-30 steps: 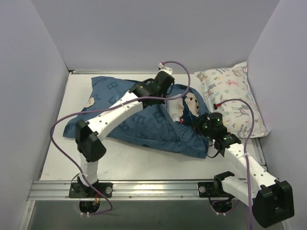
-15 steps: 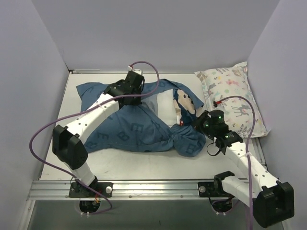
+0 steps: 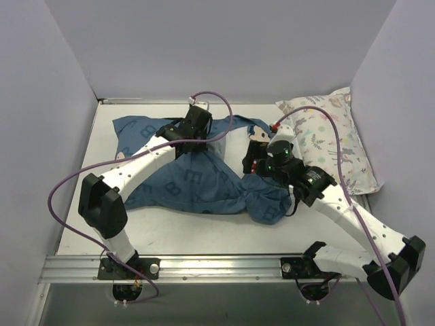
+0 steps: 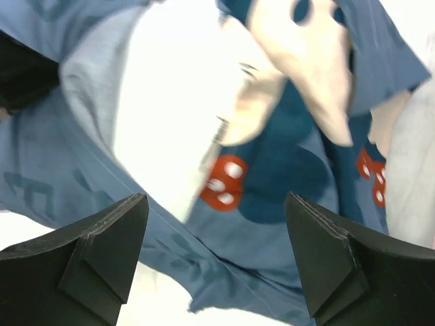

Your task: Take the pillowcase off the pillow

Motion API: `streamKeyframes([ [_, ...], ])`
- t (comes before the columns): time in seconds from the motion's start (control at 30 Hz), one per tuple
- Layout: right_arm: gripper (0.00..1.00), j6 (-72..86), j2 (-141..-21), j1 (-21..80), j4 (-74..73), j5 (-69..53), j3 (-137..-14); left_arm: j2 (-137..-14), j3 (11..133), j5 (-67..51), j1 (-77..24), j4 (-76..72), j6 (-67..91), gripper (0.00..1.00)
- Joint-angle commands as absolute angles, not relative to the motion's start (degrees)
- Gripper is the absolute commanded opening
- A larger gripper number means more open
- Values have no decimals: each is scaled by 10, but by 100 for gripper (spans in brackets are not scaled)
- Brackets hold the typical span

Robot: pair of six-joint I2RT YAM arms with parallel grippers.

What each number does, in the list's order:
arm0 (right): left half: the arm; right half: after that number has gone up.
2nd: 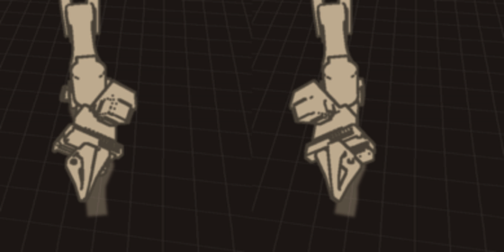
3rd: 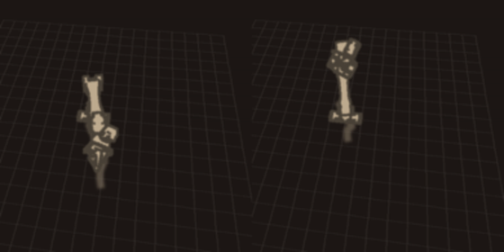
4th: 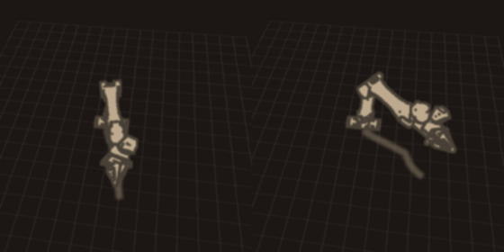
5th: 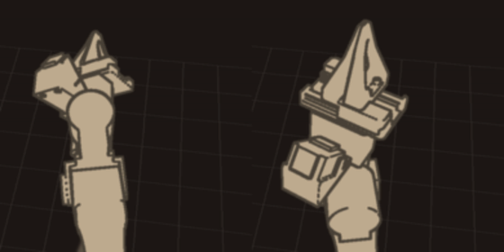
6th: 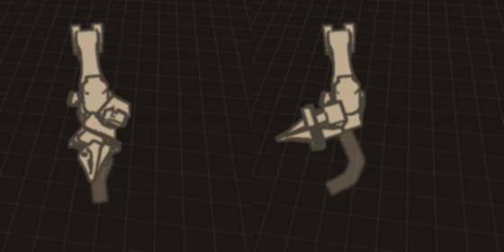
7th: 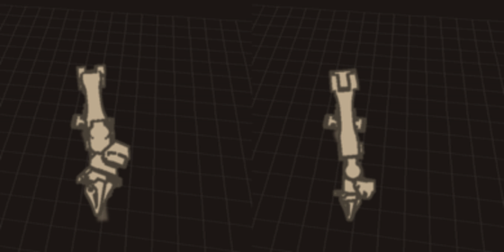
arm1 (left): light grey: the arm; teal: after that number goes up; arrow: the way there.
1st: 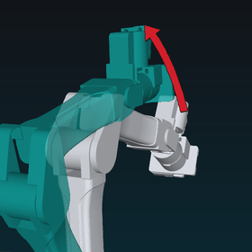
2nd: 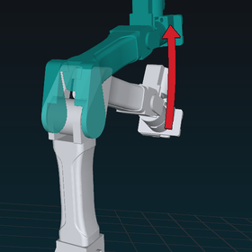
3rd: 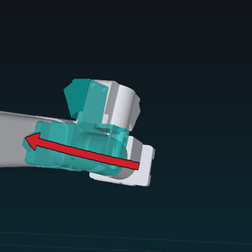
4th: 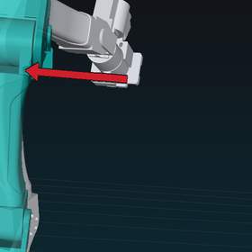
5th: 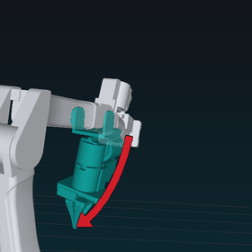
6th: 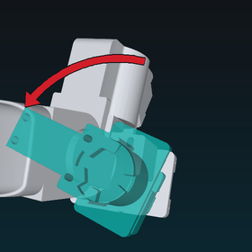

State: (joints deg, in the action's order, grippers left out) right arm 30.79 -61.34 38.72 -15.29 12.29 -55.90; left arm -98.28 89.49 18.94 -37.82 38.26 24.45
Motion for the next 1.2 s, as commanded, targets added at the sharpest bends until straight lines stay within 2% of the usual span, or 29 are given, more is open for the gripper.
streamKeyframes([
  [0.0,83,271,-689,402,-202,199,-605,-1005,885,182,-385,386,256,2],
  [0.03,81,269,-700,399,-211,205,-605,-1007,887,185,-385,385,257,2],
  [0.13,59,272,-724,353,-220,176,-578,-1020,894,188,-373,384,258,2],
  [0.17,42,285,-713,331,-218,162,-543,-1023,896,187,-368,384,259,1],
  [0.23,25,289,-696,267,-208,117,-504,-1029,896,182,-349,384,260,1],
  [0.27,13,291,-675,252,-208,108,-488,-1028,896,180,-341,383,261,0],
  [0.37,3,302,-631,198,-205,77,-430,-1027,895,173,-296,382,265,0],
  [0.47,0,335,-602,165,-174,23,-371,-1022,890,164,-245,377,271,0],
  [0.6,4,409,-647,157,-22,-91,-275,-1019,884,151,-215,365,275,0],
  [0.7,0,483,-762,161,242,-221,-229,-1026,879,124,-223,363,276,0],
  [0.77,0,536,-838,170,348,-290,-215,-1026,875,109,-241,361,267,0],
  [0.8,0,552,-854,173,440,-300,-209,-1023,874,112,-266,361,248,0],
  [0.83,0,564,-867,174,466,-304,-205,-1021,875,119,-283,362,237,1],
  [0.87,0,574,-871,178,479,-304,-206,-1012,878,148,-297,369,229,6],
  [0.9,0,571,-868,181,476,-301,-209,-1006,888,156,-317,374,217,16],
  [0.97,0,553,-849,190,448,-291,-227,-989,903,174,-330,388,209,25],
  [1.0,0,534,-838,202,415,-269,-232,-984,924,192,-337,394,202,38],
  [1.13,0,495,-784,231,335,-215,-254,-968,986,228,-366,420,183,65],
  [1.17,0,488,-782,236,329,-212,-258,-965,997,229,-371,426,178,68],
])
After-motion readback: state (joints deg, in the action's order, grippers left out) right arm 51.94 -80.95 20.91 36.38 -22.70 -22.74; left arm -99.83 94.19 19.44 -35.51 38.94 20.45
